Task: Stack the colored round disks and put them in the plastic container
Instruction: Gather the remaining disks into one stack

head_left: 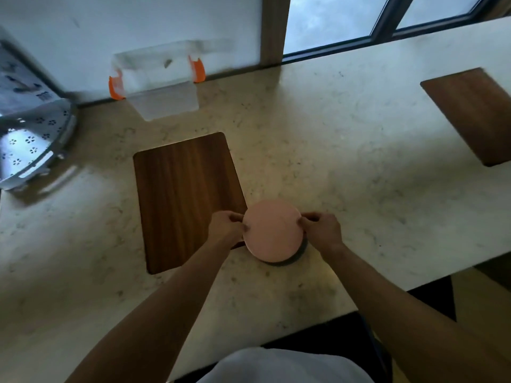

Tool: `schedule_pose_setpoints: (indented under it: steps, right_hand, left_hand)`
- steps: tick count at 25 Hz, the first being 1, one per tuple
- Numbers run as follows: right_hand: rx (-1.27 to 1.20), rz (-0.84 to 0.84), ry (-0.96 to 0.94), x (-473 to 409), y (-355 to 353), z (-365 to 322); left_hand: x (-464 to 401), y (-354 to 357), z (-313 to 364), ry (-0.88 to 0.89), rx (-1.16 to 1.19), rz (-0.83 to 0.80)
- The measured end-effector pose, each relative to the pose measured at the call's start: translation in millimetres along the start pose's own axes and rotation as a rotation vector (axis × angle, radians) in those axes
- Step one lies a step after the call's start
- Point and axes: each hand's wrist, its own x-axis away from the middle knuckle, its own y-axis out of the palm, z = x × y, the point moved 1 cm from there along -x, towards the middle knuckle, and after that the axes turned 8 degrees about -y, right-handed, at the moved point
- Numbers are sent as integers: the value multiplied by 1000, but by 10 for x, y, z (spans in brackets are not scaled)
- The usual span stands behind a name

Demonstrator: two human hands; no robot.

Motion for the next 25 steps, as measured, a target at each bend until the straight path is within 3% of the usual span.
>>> schedule_pose_setpoints:
  steps: [4,10,14,20,25]
  right_hand:
    - [85,-7,-14,-104,-16,115]
    - [240,14,-86,-114,10,175]
    - [322,32,-125,-65,52,199]
    - [337,42,-36,-31,152,120]
    - [333,83,4,-12,151,72]
  left_hand:
    - [-69,145,-86,10,-68,33]
    - [2,243,-167,276,-489,233]
    - [68,347,-133,281,-644,253]
    - [10,342,-79,144,-498,197]
    - [11,340,-93,157,-484,168]
